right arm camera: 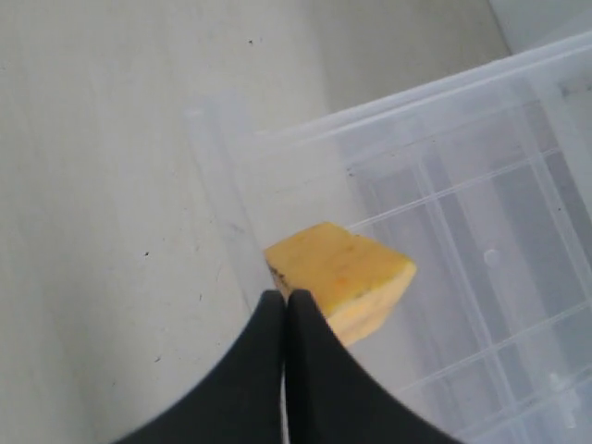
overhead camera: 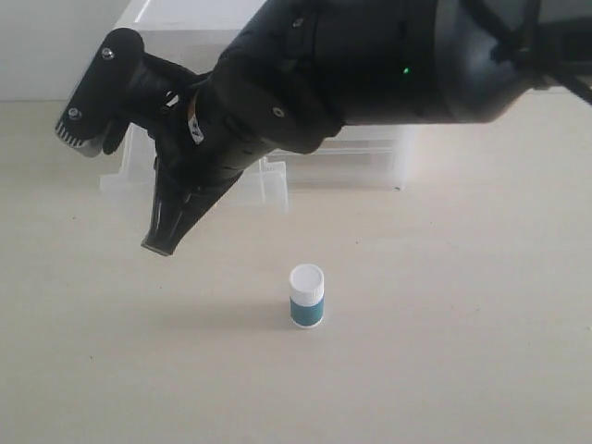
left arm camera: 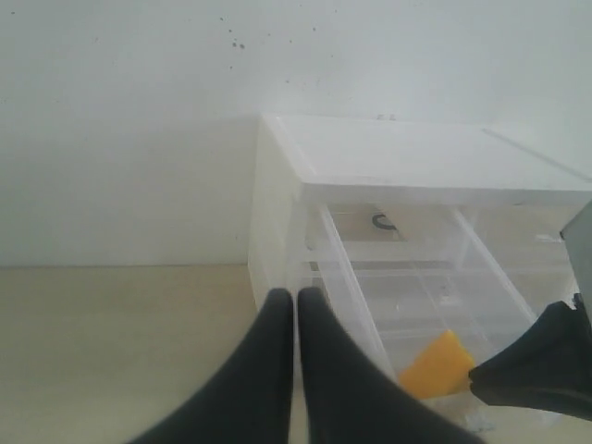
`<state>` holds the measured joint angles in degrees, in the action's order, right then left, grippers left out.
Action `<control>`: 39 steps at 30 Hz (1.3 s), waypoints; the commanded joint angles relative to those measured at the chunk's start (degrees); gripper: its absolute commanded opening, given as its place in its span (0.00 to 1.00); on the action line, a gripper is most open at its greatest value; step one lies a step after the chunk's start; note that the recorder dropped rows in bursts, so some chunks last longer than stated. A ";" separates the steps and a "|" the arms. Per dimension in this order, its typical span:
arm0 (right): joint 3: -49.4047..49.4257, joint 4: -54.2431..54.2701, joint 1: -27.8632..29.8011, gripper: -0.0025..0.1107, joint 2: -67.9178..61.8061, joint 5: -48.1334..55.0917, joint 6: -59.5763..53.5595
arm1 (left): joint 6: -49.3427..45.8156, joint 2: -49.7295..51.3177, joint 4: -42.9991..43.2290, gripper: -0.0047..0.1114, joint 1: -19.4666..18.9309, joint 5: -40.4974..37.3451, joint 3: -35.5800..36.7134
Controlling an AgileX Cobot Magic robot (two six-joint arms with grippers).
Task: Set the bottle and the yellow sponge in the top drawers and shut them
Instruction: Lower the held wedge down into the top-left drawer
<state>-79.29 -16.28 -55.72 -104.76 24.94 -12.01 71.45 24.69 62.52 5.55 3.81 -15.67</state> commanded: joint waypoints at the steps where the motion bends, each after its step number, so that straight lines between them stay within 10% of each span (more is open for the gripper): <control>1: -0.30 -0.54 0.32 0.02 0.14 -1.85 -0.42 | 0.49 -0.23 -0.64 0.07 0.21 0.67 0.32; 19: -0.85 -0.80 4.79 0.02 -2.51 -11.92 -0.41 | 0.49 -0.23 -0.64 0.07 0.21 0.77 0.32; 39: -5.29 5.50 -0.01 0.02 2.66 11.29 -12.15 | 0.49 -0.23 -0.64 0.07 0.21 1.06 0.32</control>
<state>-84.52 -13.29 -54.81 -100.63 34.13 -19.16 71.68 24.69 62.52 5.55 4.32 -15.67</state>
